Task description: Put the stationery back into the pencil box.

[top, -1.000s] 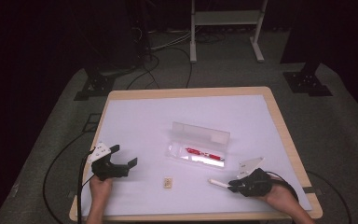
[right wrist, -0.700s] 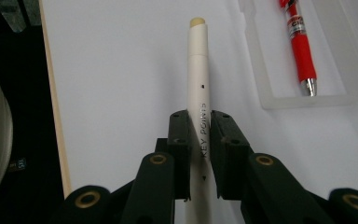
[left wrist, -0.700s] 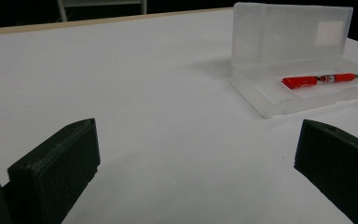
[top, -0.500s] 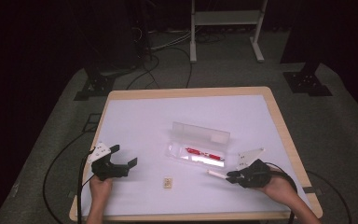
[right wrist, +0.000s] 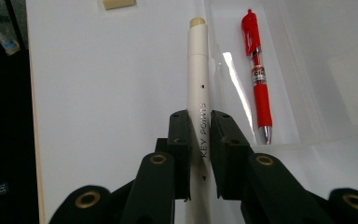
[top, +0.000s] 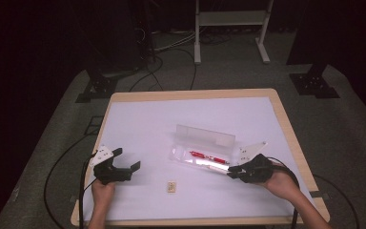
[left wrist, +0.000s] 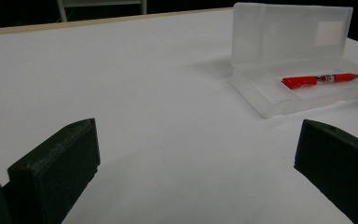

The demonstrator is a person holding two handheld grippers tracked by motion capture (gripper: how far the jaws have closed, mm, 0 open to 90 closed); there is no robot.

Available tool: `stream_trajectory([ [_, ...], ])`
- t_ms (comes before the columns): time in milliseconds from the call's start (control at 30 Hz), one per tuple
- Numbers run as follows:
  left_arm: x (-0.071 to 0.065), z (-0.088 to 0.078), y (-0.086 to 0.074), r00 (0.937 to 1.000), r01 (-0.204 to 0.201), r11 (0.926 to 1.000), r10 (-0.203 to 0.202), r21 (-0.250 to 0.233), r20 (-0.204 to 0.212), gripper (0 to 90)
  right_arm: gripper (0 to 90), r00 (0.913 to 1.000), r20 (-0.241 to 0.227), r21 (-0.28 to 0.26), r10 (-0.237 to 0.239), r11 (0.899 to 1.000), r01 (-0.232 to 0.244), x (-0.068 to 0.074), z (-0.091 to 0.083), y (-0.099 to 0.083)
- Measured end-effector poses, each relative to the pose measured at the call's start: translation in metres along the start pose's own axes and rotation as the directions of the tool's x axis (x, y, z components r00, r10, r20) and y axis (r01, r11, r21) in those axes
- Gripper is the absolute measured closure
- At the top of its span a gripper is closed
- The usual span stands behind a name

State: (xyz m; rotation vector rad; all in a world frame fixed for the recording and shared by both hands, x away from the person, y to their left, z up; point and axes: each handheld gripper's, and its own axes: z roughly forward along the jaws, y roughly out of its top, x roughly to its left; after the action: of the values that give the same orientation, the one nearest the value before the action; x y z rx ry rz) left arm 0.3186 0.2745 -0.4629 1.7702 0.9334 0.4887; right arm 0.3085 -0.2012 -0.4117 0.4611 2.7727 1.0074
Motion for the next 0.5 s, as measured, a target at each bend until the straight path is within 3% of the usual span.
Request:
stream_trajectory([
  [500,0.0,0.0,0.0,1.0,0.0,1.0,0.0,0.0,0.0,0.0,78.0,0.9999,0.003,-0.01,-0.012,1.0,0.012,-0.009,0.003,0.017],
])
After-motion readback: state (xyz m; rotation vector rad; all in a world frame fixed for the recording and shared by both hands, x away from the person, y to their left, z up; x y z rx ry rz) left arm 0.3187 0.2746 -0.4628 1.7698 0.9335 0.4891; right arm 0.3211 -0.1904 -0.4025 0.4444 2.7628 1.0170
